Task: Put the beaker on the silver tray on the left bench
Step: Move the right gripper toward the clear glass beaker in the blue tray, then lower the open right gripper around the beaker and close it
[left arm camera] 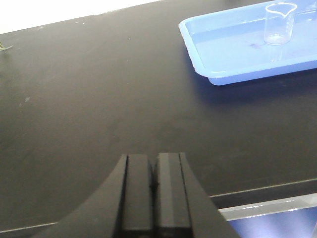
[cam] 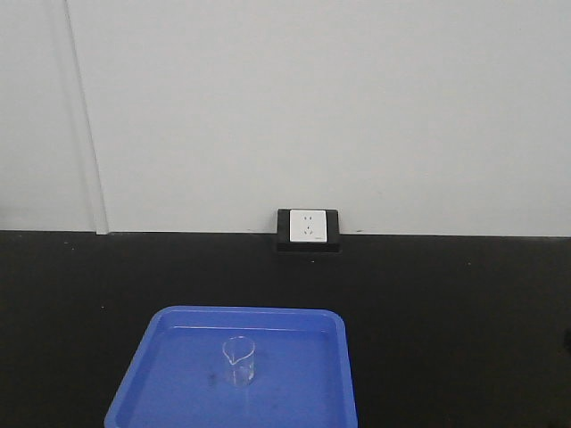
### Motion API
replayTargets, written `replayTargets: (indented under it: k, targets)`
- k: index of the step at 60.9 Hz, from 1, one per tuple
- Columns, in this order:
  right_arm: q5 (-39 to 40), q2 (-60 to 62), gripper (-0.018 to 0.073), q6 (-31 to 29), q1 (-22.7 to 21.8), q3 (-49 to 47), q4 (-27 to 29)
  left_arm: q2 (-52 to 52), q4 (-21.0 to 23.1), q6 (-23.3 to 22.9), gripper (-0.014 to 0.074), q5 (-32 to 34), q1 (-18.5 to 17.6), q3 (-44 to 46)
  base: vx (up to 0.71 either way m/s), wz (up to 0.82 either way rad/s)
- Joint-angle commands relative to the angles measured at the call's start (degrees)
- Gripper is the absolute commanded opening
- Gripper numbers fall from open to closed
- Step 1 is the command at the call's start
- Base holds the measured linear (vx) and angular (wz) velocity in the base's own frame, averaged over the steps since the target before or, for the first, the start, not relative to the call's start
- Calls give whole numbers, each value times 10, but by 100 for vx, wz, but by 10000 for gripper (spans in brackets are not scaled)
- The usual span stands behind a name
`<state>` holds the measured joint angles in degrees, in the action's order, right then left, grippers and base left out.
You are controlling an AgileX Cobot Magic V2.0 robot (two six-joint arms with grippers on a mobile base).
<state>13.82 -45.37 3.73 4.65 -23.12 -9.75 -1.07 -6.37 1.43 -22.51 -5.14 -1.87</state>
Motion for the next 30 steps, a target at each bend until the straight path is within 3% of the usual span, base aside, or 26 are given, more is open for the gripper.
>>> replayTargets:
  k: [1,15,20,30]
  targets:
    - [75,-61,-9,-2,-3,-21,-2,-3,2,-1,1,47,-4,-11,0,0]
    - [108,-175,69,-2,-2,-21,-7,-3,2,-1,1,47,-4,-11,0,0]
    - [131,-208,152,-2,-2,-21,-7,-3,2,-1,1,47,-4,-11,0,0]
    - [200,-273,408,21,-2,-21,-7,-3,2,-1,1,47,-4,-11,0,0]
